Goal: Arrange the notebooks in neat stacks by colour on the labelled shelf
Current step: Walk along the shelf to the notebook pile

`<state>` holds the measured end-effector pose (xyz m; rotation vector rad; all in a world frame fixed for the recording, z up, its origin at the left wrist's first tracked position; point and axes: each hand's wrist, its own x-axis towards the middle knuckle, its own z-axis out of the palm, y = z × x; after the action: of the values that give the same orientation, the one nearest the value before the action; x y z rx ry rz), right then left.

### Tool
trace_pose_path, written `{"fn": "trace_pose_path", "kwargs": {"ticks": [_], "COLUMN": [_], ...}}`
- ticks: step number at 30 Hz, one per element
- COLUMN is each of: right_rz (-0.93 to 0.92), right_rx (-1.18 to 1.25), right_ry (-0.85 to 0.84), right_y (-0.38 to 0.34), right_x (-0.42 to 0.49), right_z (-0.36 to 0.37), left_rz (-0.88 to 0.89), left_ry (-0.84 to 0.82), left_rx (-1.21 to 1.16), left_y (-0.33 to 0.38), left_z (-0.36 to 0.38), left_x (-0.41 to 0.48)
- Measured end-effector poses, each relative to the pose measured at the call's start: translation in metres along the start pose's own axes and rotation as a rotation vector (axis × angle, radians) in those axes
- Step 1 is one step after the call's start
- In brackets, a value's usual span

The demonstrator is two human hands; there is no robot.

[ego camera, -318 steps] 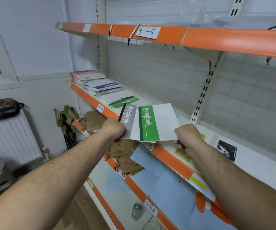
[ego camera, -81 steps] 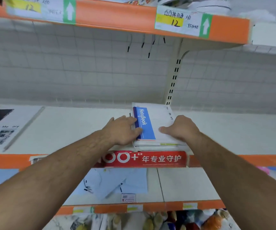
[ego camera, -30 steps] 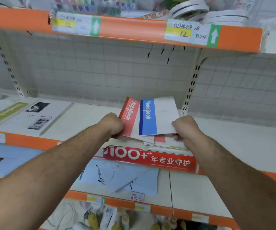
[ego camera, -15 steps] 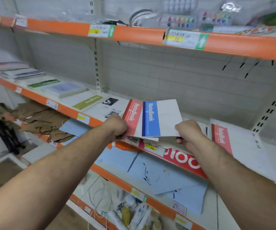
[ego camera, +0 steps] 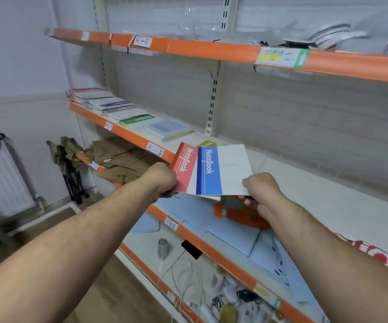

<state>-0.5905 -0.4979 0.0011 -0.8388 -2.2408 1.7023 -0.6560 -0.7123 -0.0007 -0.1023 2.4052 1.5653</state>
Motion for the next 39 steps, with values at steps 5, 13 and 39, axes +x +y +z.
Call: {"fn": "trace_pose_path", "kwargs": {"ticks": [5, 13, 39], "right_rz": [-0.005, -0.063, -0.096], "right_rx": [-0.047, -0.051, -0.075], "right_ry": [-0.097, -0.255, -0.403], "right_y": [-0.026, -0.060, -0.233], "right_x": [-0.002, 0.025, 0.204], "right_z": [0.082, 0.198, 0.553], "left_rz": [-0.037, -0.121, -0.158], "left_ry": [0.102, 0.196, 0.373], "left_rx": [-0.010, -0.088, -0.099], "left_y": [-0.027, -0.066, -0.077], "left_z": [-0.070, -0.157, -0.423], "left_x": [0.016, 0.066, 0.373]}}
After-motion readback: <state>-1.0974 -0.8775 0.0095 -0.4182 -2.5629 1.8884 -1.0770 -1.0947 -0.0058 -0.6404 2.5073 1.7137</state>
